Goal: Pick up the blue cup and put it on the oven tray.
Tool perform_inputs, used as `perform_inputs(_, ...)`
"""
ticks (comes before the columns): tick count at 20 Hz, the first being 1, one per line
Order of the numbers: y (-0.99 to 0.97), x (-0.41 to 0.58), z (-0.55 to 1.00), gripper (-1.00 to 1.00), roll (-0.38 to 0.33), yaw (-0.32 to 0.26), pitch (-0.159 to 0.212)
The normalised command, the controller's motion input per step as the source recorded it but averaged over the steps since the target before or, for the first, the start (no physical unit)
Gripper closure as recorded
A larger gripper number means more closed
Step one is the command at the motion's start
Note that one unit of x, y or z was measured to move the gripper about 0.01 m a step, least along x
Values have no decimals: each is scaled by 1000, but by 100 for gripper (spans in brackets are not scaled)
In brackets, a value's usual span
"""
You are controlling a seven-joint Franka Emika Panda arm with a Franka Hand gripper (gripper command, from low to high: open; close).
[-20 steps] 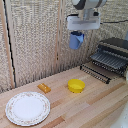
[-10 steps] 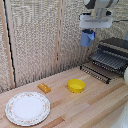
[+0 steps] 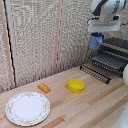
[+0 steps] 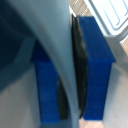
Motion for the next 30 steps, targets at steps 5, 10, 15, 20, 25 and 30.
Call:
perform_inputs(5, -369, 0, -70, 100, -168, -220, 121)
perform_inputs(10, -332, 0, -91, 100, -168, -222, 123)
perform_inputs(15, -445, 2, -163, 100, -165, -169, 154)
perform_inputs(20, -356, -10, -256, 100, -81, -48, 142)
perform_inputs(25, 6, -298, -187, 100, 78, 33, 88)
perform_inputs(30, 150, -265, -23, -100, 118, 88, 41)
